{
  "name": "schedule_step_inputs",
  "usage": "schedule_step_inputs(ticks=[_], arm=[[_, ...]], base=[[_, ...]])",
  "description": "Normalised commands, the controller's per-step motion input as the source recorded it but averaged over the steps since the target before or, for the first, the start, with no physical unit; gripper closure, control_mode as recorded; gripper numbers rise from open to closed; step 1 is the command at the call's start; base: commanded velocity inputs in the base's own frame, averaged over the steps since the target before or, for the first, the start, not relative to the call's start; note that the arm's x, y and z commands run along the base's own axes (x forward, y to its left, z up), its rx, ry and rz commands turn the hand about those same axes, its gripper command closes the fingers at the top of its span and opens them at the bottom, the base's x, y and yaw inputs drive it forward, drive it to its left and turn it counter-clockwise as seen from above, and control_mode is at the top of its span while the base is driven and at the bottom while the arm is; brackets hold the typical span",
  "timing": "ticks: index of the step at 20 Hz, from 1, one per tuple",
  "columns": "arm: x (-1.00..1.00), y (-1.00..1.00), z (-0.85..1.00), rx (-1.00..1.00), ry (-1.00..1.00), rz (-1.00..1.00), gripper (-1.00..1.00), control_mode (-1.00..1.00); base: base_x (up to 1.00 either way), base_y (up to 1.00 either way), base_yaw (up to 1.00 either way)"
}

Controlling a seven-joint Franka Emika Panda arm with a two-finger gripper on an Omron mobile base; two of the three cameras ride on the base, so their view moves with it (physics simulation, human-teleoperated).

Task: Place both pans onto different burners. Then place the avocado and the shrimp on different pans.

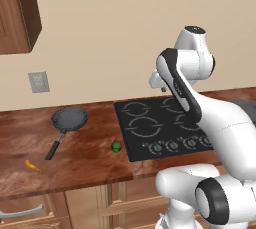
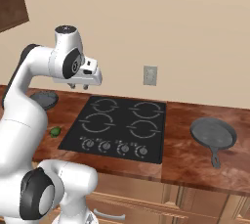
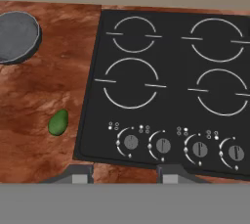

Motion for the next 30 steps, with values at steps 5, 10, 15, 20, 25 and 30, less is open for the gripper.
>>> schedule_step_inputs(ticks=[5,10,15,20,25,30], arm=[[-0.01,-0.16,0.0,0.0,0.0,0.0,-1.0,-1.0],[0.0,-0.36,-0.07,0.0,0.0,0.0,-1.0,-1.0],[0.0,-0.44,-0.08,0.0,0.0,0.0,-1.0,-1.0],[0.0,-0.35,-0.04,0.0,0.0,0.0,-1.0,-1.0],[0.0,-0.34,-0.08,0.0,0.0,0.0,-1.0,-1.0],[0.0,-0.35,-0.09,0.0,0.0,0.0,-1.0,-1.0]], base=[[0.0,0.0,0.0],[0.0,0.0,0.0],[0.0,0.0,0.0],[0.0,0.0,0.0],[0.0,0.0,0.0],[0.0,0.0,0.0]])
